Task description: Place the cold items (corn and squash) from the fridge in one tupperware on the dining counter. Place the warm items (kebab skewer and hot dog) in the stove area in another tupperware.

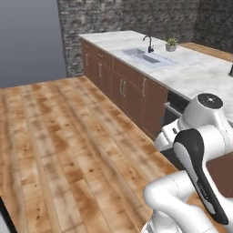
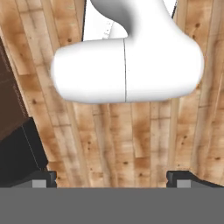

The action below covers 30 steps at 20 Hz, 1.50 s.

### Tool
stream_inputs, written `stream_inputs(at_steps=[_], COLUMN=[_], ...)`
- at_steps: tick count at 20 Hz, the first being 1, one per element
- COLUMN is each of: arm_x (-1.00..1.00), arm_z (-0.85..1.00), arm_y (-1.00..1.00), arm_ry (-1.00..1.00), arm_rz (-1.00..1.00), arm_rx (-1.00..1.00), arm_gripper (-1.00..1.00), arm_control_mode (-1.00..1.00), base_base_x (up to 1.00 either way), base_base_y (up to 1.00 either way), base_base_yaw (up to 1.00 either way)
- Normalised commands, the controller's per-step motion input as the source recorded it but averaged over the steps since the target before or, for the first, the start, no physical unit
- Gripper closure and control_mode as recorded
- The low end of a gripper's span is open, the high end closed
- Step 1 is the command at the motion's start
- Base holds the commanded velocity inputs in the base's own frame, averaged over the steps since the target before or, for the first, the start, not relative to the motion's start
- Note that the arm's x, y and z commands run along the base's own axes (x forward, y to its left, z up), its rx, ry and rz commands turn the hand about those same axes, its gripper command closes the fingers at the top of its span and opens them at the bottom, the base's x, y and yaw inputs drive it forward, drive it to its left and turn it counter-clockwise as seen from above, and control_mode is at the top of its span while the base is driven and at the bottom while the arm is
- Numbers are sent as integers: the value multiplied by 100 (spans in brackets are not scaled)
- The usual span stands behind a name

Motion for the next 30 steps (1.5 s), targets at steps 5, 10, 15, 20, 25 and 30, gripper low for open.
stream_inputs(at_steps=[5, 10, 15, 20, 25, 30], arm_x=[0, 0, 0, 0, 0, 0], arm_z=[0, 0, 0, 0, 0, 0], arm_y=[0, 0, 0, 0, 0, 0], arm_ry=[0, 0, 0, 0, 0, 0], arm_rz=[0, 0, 0, 0, 0, 0], arm_rx=[0, 0, 0, 0, 0, 0], arm_gripper=[-100, -100, -100, -100, -100, -100], arm_control_mode=[100, 100, 100, 100, 100, 100], base_base_x=[100, 100, 97, 91, 86, 81], base_base_y=[38, 15, 0, 0, 0, 0], base_base_yaw=[37, 37, 36, 44, 52, 51])
